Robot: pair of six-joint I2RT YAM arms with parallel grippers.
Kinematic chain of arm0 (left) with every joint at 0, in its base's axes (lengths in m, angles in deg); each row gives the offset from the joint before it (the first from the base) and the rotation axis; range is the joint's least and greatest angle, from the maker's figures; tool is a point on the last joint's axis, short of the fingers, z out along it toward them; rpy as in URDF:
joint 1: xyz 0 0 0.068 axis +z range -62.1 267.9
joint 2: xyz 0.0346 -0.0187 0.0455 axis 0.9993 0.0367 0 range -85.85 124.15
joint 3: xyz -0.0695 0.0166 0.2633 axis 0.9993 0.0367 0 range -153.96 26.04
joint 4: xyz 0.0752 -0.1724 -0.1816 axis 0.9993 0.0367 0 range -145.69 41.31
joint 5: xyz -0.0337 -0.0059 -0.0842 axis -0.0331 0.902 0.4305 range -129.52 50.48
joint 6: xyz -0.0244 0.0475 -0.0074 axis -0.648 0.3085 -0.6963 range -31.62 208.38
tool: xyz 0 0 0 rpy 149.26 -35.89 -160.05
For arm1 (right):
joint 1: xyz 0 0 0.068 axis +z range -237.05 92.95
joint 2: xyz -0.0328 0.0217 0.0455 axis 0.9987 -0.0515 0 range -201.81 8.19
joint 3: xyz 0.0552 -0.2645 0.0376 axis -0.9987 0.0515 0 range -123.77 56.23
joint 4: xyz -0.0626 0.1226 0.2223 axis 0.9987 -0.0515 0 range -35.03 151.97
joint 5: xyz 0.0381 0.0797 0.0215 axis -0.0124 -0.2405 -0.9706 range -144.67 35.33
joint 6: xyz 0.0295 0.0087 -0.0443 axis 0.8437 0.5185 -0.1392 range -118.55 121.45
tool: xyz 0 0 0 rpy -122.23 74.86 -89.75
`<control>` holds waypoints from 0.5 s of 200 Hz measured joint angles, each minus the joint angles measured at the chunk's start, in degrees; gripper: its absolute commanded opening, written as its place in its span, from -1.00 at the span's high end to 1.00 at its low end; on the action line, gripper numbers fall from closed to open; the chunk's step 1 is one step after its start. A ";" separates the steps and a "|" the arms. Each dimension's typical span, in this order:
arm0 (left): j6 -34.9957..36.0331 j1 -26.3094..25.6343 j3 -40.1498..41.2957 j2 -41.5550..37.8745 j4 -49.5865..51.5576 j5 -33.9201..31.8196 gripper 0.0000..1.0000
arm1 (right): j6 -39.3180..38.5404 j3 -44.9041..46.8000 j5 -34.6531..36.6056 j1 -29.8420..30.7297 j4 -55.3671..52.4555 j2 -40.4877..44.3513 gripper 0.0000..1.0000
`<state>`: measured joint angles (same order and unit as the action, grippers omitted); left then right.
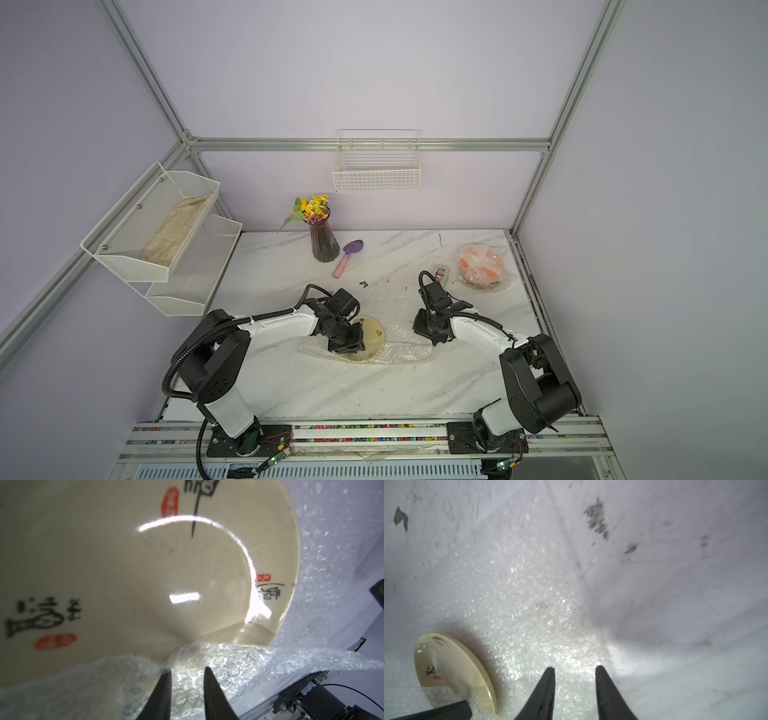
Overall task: Wrap dinner plates in bubble wrap
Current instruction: Wrap the plate in the bubble wrap.
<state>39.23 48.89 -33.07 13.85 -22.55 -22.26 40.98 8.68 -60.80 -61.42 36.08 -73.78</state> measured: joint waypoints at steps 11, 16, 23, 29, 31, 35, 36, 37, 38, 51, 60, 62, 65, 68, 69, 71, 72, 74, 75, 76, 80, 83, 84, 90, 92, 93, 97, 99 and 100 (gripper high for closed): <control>-0.11 0.00 0.00 0.00 -0.02 0.00 0.45 | -1.05 -0.61 -0.24 -0.26 -2.62 2.71 0.12; -0.24 0.00 0.00 0.00 -0.02 0.00 0.45 | -1.51 -0.81 -0.61 -0.24 -3.91 4.17 0.06; -0.39 0.00 0.00 0.00 -0.02 0.00 0.44 | -1.97 -0.94 -1.18 -0.24 -5.66 6.49 -0.02; -0.61 0.00 0.00 0.00 -0.04 0.00 0.45 | -2.47 -1.01 -1.60 -0.24 -7.41 8.57 -0.08; -0.79 0.00 0.00 0.00 -0.04 -0.02 0.44 | -2.49 -1.03 -1.68 -0.24 -7.91 9.38 -0.09; -0.83 0.00 0.00 0.00 -0.04 0.00 0.45 | -2.80 -1.03 -1.99 -0.24 -9.22 10.95 -0.11; -0.83 0.00 0.00 0.00 -0.07 0.00 0.44 | -2.78 -1.03 -2.05 -0.24 -9.46 11.23 -0.11; -0.87 0.00 0.00 0.00 -0.07 0.00 0.44 | -2.71 -1.03 -2.21 -0.24 -9.75 11.76 -0.12; -0.90 0.00 0.00 0.00 -0.04 -0.02 0.45 | -2.73 -1.03 -2.29 -0.24 -9.88 12.00 -0.12; -1.14 0.00 0.00 0.00 -0.07 0.00 0.44 | -2.49 -0.44 -3.93 -0.22 -12.59 16.94 -0.13; -1.29 0.00 0.00 0.00 -0.07 0.00 0.45 | -1.84 0.87 -5.75 -0.22 -13.16 19.82 -0.13; -1.29 0.00 0.00 0.00 -0.07 0.00 0.45 | -1.70 1.31 -6.16 -0.22 -13.27 20.35 -0.13; -1.29 0.00 0.00 0.00 -0.07 0.00 0.45 | -1.22 2.10 -7.02 -0.24 -13.33 21.27 -0.13; -1.29 0.00 0.00 0.00 -0.07 0.00 0.45 | -0.92 2.84 -7.76 -0.22 -13.31 21.88 -0.13; -1.31 0.00 0.00 0.00 -0.07 0.00 0.45 | -0.68 3.28 -8.11 -0.22 -13.25 22.14 -0.13; -1.31 0.00 0.00 0.00 -0.07 0.00 0.45 | -0.46 3.85 -8.61 -0.24 -13.20 22.51 -0.13; -1.29 0.00 0.00 0.00 -0.07 0.00 0.45 | -0.33 4.07 -8.79 -0.24 -13.18 22.62 -0.13; -1.31 0.00 0.00 0.00 -0.07 0.00 0.45 | -0.13 4.74 -9.27 -0.22 -13.11 22.93 -0.13; -1.31 0.00 0.00 0.00 -0.07 0.00 0.45 | 0.13 5.20 -9.60 -0.22 -13.09 23.10 -0.13; -1.31 0.00 0.00 0.00 -0.07 0.00 0.45 | 0.24 5.44 -9.79 -0.22 -13.05 23.21 -0.13; -1.31 0.00 0.00 0.00 -0.07 0.00 0.45 | 0.85 6.82 -10.75 -0.22 -12.94 23.69 -0.14; -1.31 0.00 0.00 0.00 -0.07 0.00 0.45 | 1.33 7.82 -11.28 -0.22 -12.76 23.87 -0.15; -1.29 0.00 0.00 0.00 -0.07 -0.02 0.45 | 1.60 8.31 -11.56 -0.22 -12.63 23.96 -0.15; -1.31 0.00 0.00 0.00 -0.07 0.00 0.45 | 2.51 10.23 -12.46 -0.22 -12.17 23.96 -0.17; -1.31 0.00 0.00 0.00 -0.07 0.00 0.44 | 2.78 10.88 -12.85 -0.22 -12.07 23.93 -0.17; -1.31 0.00 0.00 0.00 -0.07 0.00 0.45 | 3.02 11.32 -13.05 -0.22 -11.93 23.91 -0.18; -1.29 0.00 0.00 0.00 -0.07 0.00 0.45 | 3.89 12.59 -13.57 -0.22 -11.54 23.87 -0.19; -1.29 0.00 0.00 0.00 -0.07 -0.02 0.45 | 3.98 13.20 -13.84 -0.22 -11.19 23.85 -0.20; -1.31 0.00 0.00 0.00 -0.07 -0.02 0.45 | 4.09 13.42 -13.92 -0.22 -11.13 23.82 -0.20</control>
<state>37.92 48.89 -33.07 13.85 -22.61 -22.28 45.06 22.10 -74.72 -61.64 24.96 -49.96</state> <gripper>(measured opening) 0.277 0.585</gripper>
